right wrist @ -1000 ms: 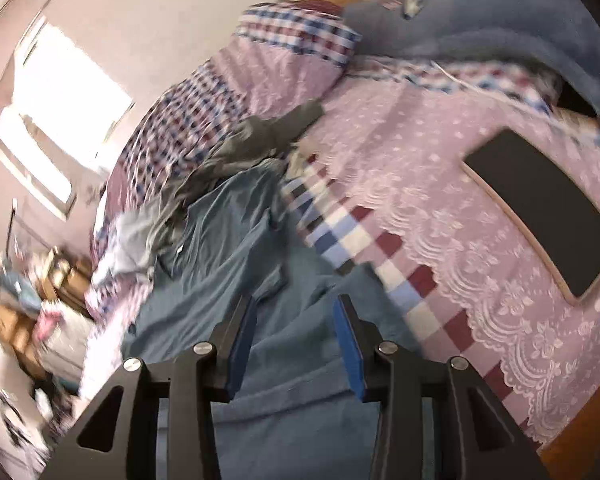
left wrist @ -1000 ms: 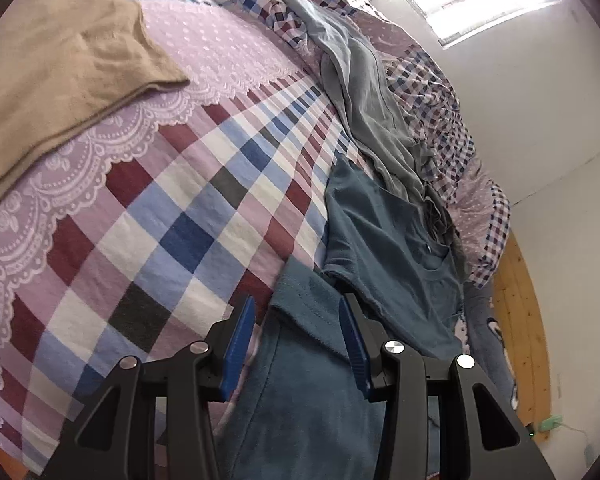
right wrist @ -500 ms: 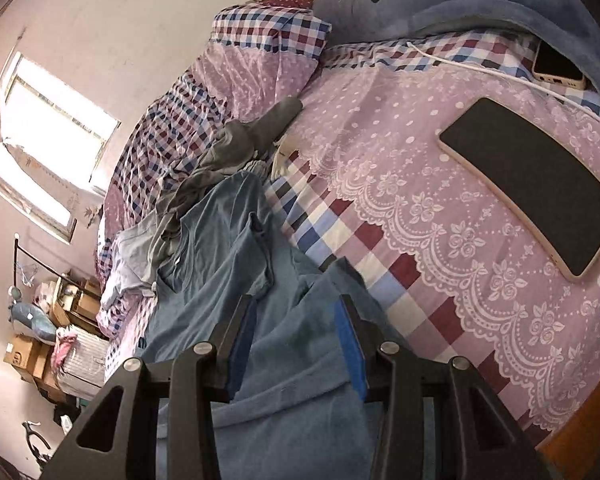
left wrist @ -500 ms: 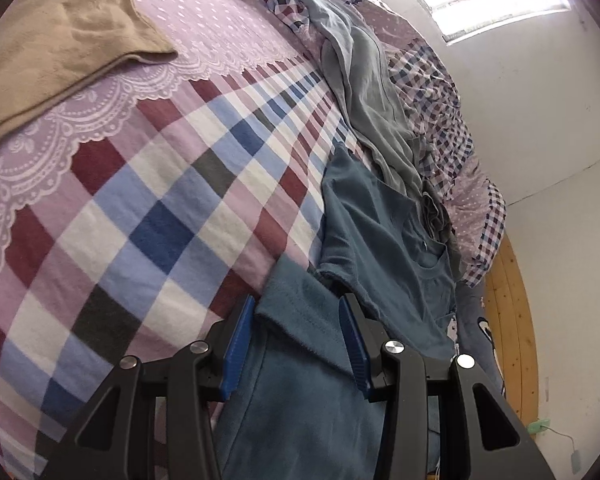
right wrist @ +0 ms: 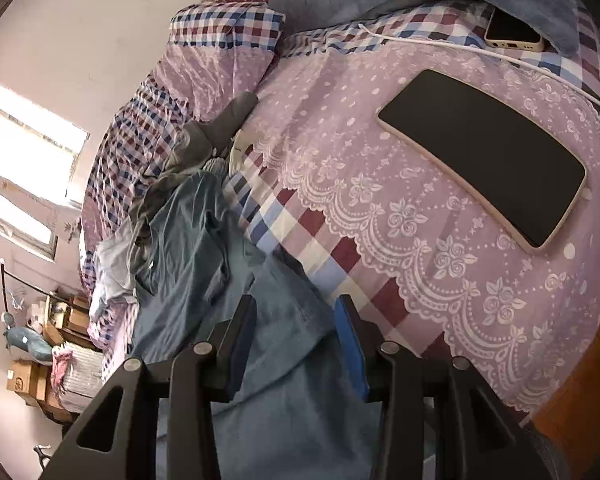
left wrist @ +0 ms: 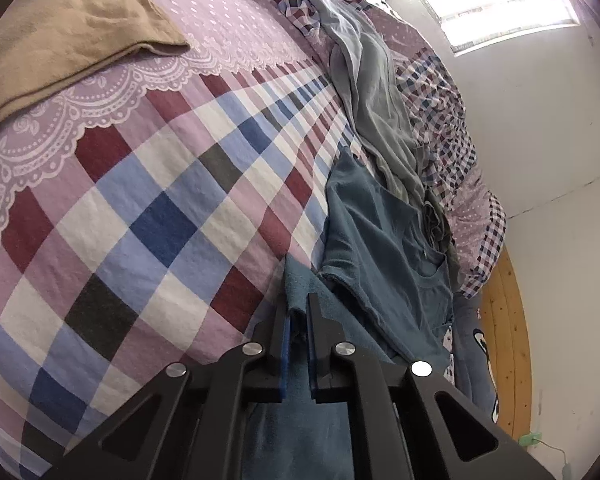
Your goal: Fold clothes
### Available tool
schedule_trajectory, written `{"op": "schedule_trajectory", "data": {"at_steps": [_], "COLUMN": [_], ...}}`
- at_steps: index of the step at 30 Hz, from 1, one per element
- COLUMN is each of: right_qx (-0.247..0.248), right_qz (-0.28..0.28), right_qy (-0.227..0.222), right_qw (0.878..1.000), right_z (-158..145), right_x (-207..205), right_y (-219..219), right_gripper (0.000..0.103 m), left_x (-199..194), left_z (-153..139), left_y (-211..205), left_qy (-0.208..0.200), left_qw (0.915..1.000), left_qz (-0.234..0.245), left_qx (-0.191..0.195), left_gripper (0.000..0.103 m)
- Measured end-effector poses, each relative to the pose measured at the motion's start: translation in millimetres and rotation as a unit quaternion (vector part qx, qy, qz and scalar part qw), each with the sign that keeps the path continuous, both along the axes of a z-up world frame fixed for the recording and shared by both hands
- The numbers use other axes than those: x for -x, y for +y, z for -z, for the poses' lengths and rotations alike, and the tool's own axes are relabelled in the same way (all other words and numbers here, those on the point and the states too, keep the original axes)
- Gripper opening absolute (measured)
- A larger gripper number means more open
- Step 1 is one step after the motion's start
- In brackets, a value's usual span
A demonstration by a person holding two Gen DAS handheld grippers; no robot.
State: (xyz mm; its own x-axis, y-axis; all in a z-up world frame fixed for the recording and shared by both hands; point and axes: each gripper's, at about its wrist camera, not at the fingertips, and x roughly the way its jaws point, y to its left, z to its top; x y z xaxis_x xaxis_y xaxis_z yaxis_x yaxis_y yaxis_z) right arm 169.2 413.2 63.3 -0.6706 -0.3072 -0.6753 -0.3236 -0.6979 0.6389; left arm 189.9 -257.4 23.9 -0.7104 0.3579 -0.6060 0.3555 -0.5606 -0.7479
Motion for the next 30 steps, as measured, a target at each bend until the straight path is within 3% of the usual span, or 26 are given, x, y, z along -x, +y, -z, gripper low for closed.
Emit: {"op": "schedule_trajectory", "data": {"at_steps": [5,8,17,21,25,28,30], "right_qx": [-0.019,-0.036,-0.072,-0.082,-0.129,-0.159,-0.183], "right_qz": [-0.013,-0.025,-0.042,-0.067,-0.102,-0.119,-0.131], "right_qy": [-0.004,-0.020,0.004,0.025,0.027,0.013,-0.005], "right_qw": [1.000,0.999,0.996,0.994,0.986,0.980,0.974], "right_z": [1,4,-18,-43,-66,-70,-68], "right_x": [3,8,-8,-34,-64,-78,-85], "right_y": [-5,-9,-8,-8,-8,-6,-4], "right_gripper": [0.040,0.007,0.006,0.006,0.006,0.005,0.006], "left_x": [-5,-8,-31,-61,-100,-128,-142], "left_z": [-7,-9,-30,-50,-69,-74,-67], "left_y": [0,0,5,12,21,24,22], "left_qy": [0.017,0.021,0.051,0.073,0.082,0.063,0.026], "left_qw": [0.9998,0.9998,0.9982,0.9959,0.9936,0.9941,0.9955], "left_qz": [0.000,0.001,0.025,0.050,0.077,0.085,0.086], "left_qx": [0.003,0.005,0.018,0.014,0.014,0.023,0.029], "left_gripper": [0.005,0.005,0.004,0.003,0.003,0.003,0.003]}}
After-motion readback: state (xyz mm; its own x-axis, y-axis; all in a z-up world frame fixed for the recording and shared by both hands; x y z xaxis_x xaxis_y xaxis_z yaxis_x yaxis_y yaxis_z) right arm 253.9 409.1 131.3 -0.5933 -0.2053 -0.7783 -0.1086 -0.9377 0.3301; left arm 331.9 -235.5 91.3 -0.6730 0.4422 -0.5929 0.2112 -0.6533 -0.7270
